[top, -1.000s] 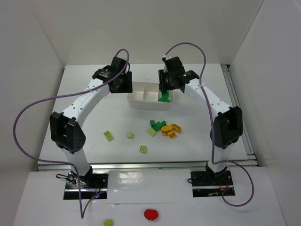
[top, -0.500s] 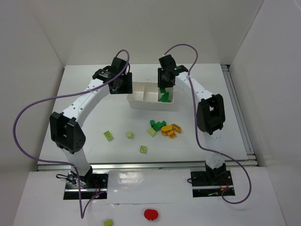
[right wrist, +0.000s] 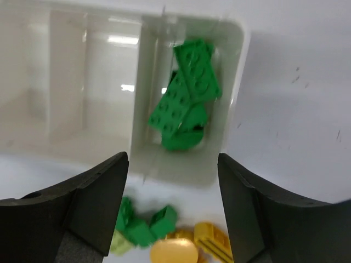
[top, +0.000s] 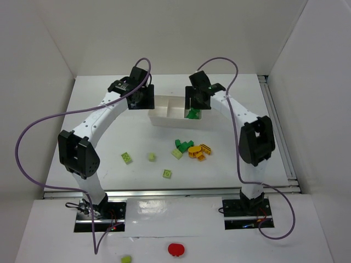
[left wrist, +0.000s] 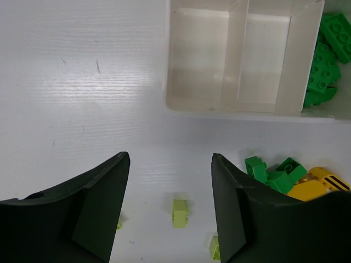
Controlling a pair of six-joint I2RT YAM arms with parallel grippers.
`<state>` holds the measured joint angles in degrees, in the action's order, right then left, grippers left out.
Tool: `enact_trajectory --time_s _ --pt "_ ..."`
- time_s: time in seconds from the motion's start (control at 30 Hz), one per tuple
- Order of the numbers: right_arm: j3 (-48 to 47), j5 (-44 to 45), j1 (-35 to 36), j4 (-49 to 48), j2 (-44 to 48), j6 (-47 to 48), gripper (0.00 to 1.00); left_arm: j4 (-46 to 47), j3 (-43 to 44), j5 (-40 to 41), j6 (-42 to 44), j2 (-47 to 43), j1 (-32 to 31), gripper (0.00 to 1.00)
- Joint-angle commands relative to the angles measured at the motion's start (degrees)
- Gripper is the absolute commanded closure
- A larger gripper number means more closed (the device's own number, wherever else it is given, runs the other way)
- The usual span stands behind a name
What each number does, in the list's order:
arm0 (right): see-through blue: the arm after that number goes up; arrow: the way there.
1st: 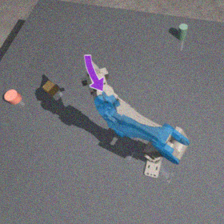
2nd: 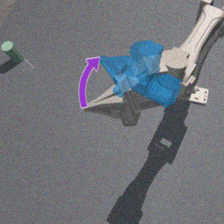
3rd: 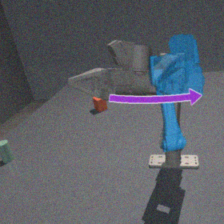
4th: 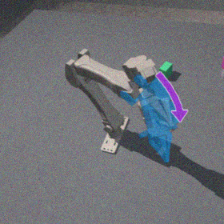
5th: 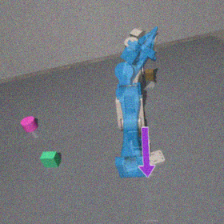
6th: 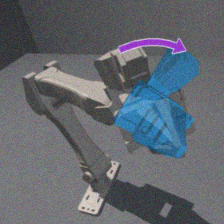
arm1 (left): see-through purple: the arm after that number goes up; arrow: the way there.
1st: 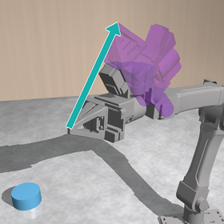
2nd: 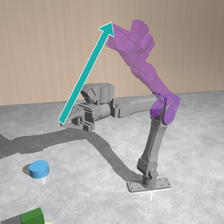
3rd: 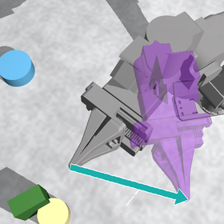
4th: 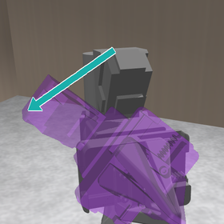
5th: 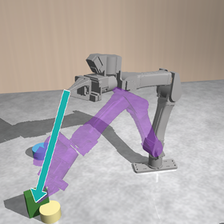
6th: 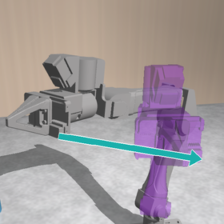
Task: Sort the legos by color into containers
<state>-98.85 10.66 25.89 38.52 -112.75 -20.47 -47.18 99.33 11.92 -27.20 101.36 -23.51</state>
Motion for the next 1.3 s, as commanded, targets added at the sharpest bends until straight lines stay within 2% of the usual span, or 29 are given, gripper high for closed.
enact_trajectory --time_s 0.0,0.13,0.2,0.27,0.53,1.0,1.03,1.07,1.23,1.27 --pt "10.2 1.1 4.0 -5.4 14.3 0.3 0.27 0.1 1.6 0.8 0.6 -1.6 0.0 0.29" --pt "22.8 -2.6 11.4 -7.5 21.3 2.1 0.31 0.1 1.6 0.8 0.6 -1.1 0.6 0.29" --pt "25.4 -3.9 14.1 -7.5 21.9 2.8 0.25 0.1 1.6 0.8 0.6 -0.6 0.6 0.29" --pt "25.9 -5.1 16.9 -7.5 20.3 3.5 0.21 0.1 2.1 0.3 0.6 -0.6 0.6 0.29" --pt "21.6 -2.7 18.9 -8.9 10.2 2.1 0.23 -0.5 2.1 0.3 0.0 -0.6 0.6 0.29" --pt "20.4 -0.5 20.0 -12.3 1.5 1.6 0.48 -0.5 1.0 -0.2 0.0 -1.1 0.6 0.29" --pt "20.4 0.2 20.0 -12.3 1.5 1.6 0.5 -0.5 1.0 -0.2 0.0 -1.1 0.6 0.29" --pt "19.8 0.2 20.0 -12.3 1.5 1.6 0.59 -0.5 1.0 -0.2 0.0 -1.1 0.6 0.29" --pt "17.7 3.8 20.5 -10.0 4.4 1.6 0.75 -0.5 1.0 0.3 0.6 -1.1 0.6 0.29" --pt "17.7 4.8 20.5 -10.0 5.7 1.1 0.75 -0.5 1.0 0.3 0.6 -1.1 0.6 0.29"
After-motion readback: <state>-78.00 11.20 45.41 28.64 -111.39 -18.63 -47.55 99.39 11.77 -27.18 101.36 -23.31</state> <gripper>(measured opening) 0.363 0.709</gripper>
